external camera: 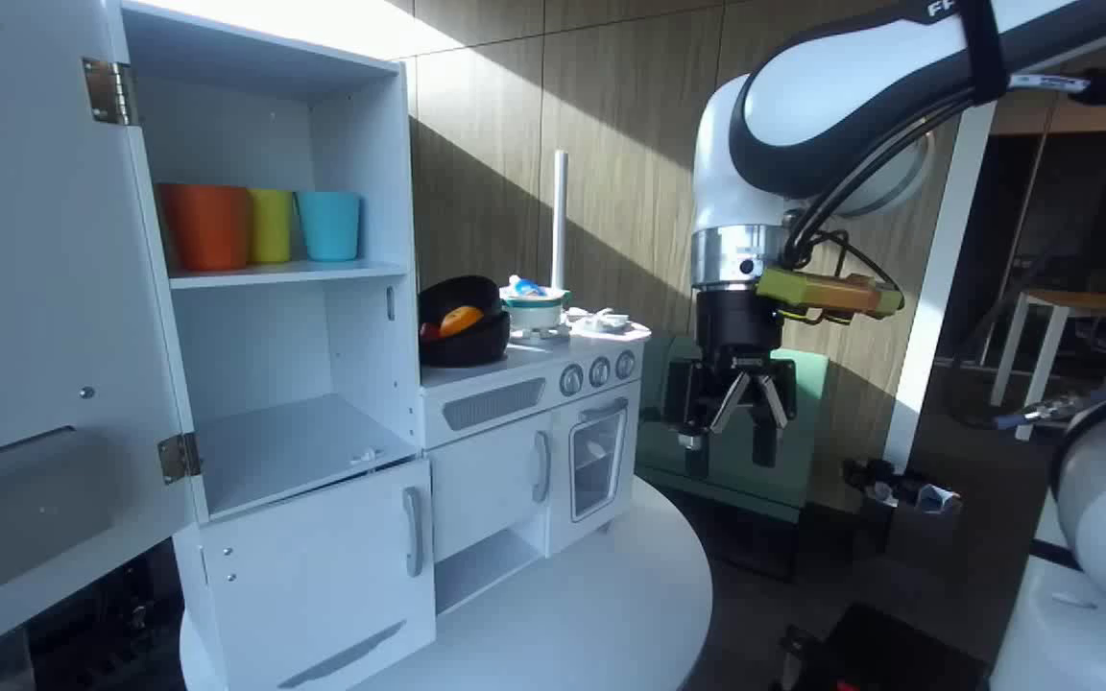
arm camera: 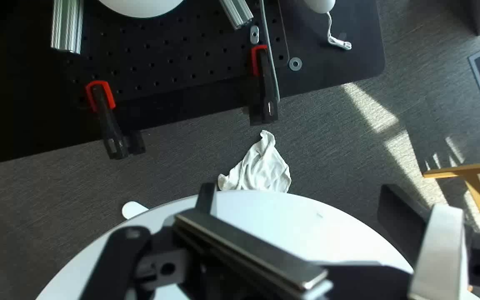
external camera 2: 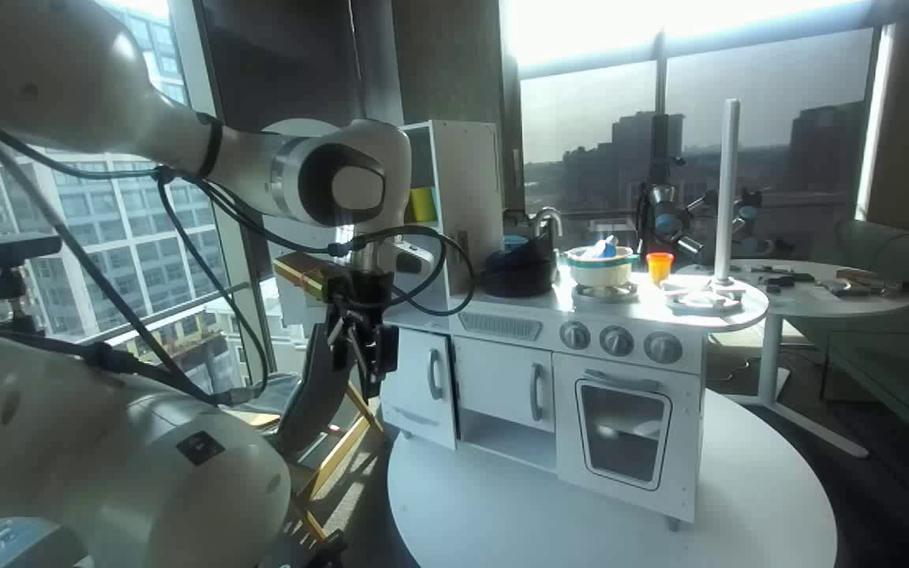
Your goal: Pull open the doors to the three compartments
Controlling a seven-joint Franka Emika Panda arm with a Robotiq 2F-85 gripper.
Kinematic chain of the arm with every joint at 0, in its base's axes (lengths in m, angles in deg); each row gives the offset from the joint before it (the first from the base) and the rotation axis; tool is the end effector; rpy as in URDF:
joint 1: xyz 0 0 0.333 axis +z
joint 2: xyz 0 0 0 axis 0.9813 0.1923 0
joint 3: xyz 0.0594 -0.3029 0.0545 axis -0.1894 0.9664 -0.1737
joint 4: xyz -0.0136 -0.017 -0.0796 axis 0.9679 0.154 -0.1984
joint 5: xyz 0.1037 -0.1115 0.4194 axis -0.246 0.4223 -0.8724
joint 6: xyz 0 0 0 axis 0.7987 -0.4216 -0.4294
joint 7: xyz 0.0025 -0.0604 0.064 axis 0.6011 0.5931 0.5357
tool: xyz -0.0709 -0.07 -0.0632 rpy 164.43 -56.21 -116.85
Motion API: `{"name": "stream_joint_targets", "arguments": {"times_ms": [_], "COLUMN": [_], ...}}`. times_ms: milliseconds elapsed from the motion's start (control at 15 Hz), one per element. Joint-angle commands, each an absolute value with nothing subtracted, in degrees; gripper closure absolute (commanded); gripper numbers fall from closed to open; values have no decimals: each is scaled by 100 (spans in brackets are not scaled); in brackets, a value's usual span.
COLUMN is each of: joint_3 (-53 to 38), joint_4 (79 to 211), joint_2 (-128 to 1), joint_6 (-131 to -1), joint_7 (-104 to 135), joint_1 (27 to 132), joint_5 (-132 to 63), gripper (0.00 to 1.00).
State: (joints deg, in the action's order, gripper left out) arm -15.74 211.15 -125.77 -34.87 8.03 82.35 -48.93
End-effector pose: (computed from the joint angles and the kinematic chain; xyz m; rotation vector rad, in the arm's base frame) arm 0.3336 0.0586 0.3873 -3.0076 0.2590 0.2731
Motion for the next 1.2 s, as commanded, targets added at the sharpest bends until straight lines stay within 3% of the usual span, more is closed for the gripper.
{"name": "stream_joint_targets", "arguments": {"times_ms": [0,467,1133], "joint_3": [-1629,-1554,-922], "joint_4": [21106,21106,21036], "joint_2": [-12580,-12156,-8972], "joint_6": [-3469,-3883,-7850], "joint_7": [842,1002,3560], "joint_1": [8170,8189,8652], "joint_5": [-4927,-5039,-5731], "gripper": [0,0,0]}}
